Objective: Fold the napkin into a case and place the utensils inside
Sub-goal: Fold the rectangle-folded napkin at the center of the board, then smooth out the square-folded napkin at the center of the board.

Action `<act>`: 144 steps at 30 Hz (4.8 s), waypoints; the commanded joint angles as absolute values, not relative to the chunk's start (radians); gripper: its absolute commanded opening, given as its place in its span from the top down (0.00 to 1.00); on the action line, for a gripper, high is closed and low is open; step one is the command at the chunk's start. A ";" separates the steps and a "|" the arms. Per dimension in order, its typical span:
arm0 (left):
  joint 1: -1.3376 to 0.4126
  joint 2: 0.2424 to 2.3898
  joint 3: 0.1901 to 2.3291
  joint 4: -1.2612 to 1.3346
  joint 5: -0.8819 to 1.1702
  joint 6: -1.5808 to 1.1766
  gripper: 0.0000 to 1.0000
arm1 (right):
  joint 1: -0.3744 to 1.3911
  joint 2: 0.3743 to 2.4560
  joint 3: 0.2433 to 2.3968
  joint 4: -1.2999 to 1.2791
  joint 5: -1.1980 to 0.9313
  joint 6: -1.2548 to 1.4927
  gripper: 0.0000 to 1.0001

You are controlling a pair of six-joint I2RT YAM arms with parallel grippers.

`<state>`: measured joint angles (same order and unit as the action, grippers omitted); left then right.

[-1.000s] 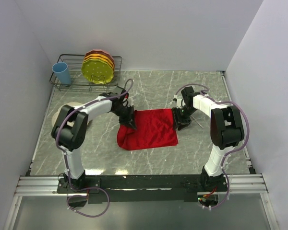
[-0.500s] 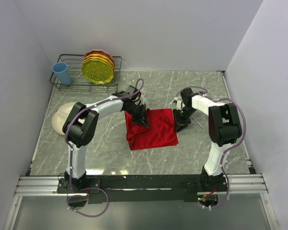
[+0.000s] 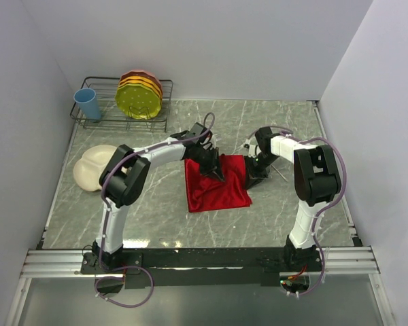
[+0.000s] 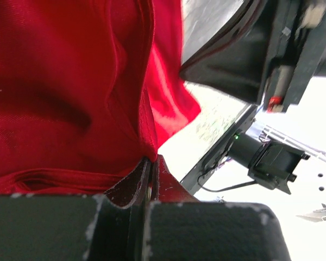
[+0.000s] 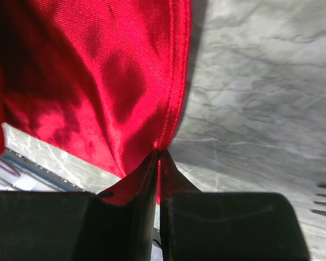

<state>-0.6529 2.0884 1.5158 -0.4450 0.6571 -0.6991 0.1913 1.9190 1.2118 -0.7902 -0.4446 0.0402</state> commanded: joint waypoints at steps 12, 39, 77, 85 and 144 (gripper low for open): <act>-0.692 2.207 1.644 -0.302 0.735 -0.865 0.99 | 0.221 1.911 1.163 -0.756 -0.433 0.052 0.90; -0.703 2.240 1.698 -0.207 0.769 -0.942 0.58 | 0.201 1.841 1.216 -0.814 -0.356 0.040 0.80; -0.659 1.544 1.100 -0.425 0.494 0.150 0.48 | 0.129 1.807 1.270 -0.901 -0.515 -0.002 0.58; -0.871 1.468 0.962 -0.193 0.384 0.327 0.52 | 0.129 1.851 1.308 -0.833 -0.456 0.060 0.67; -1.104 1.859 1.158 0.123 0.207 0.298 0.82 | 0.133 1.868 1.109 -0.804 -0.400 0.060 1.00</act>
<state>-1.1099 1.9247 1.1240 0.0696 0.1661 0.3450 0.1310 1.8793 1.1362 -0.8227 -0.4522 0.0593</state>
